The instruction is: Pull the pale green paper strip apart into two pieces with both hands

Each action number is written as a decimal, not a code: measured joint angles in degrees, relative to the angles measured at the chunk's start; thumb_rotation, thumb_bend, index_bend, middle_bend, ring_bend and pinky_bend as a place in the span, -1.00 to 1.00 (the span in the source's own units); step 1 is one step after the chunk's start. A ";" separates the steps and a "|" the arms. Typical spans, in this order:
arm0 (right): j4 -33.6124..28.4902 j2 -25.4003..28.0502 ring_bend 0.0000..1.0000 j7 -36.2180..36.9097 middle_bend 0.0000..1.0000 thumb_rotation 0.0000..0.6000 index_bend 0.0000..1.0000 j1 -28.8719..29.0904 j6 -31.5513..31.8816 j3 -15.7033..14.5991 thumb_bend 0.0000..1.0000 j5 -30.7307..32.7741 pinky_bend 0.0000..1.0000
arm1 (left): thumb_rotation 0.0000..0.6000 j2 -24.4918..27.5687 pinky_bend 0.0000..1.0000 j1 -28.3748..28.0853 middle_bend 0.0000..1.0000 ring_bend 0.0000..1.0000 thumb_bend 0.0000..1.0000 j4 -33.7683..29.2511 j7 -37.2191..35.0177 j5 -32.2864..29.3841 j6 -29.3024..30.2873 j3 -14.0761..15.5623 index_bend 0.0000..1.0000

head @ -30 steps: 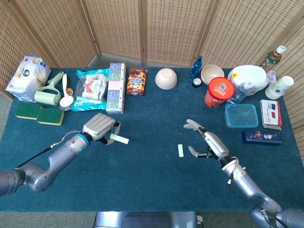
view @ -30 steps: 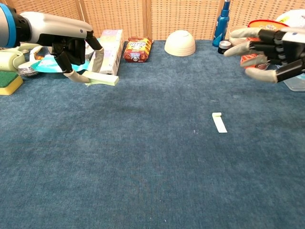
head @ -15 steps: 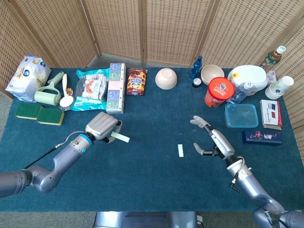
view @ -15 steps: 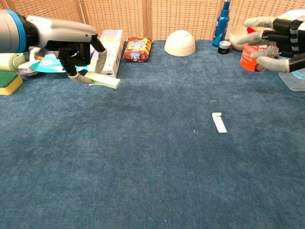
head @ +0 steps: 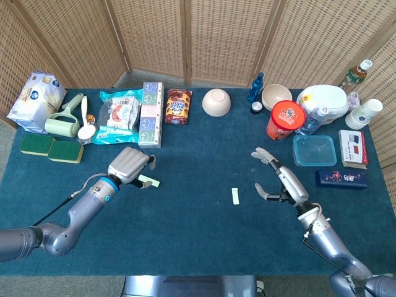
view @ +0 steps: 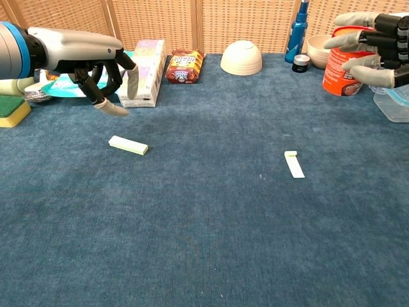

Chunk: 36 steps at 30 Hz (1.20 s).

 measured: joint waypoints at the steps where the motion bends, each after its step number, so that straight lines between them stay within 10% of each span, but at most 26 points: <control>1: -0.02 0.06 -0.90 0.01 -0.67 1.00 -1.00 -0.01 -0.03 0.01 -0.08 -0.01 -0.72 | 0.38 0.12 -0.09 0.09 0.42 -0.21 -0.58 -0.10 -0.02 0.05 0.04 -0.10 -0.16; 9: -0.23 1.68 -0.90 1.23 -0.67 1.00 -1.00 -0.13 0.14 0.47 -0.08 -0.46 -0.72 | -0.71 4.10 -0.50 2.03 0.16 -0.66 -0.58 -4.03 -2.56 0.30 1.07 -1.26 -0.28; 19: -0.41 2.64 -0.90 0.15 -0.67 1.00 -1.00 0.04 -0.19 0.81 -0.08 -0.64 -0.80 | -0.83 10.63 -0.52 6.51 0.09 -0.69 -0.59 -8.37 -7.50 0.77 0.45 -0.89 -0.33; 36: -1.27 2.86 -0.93 -12.68 -0.67 1.00 -1.00 -0.67 0.20 1.07 -0.08 0.87 -0.84 | -0.94 11.09 -0.52 21.74 0.08 -0.65 -0.63 -8.71 -4.36 11.52 21.01 3.85 -0.33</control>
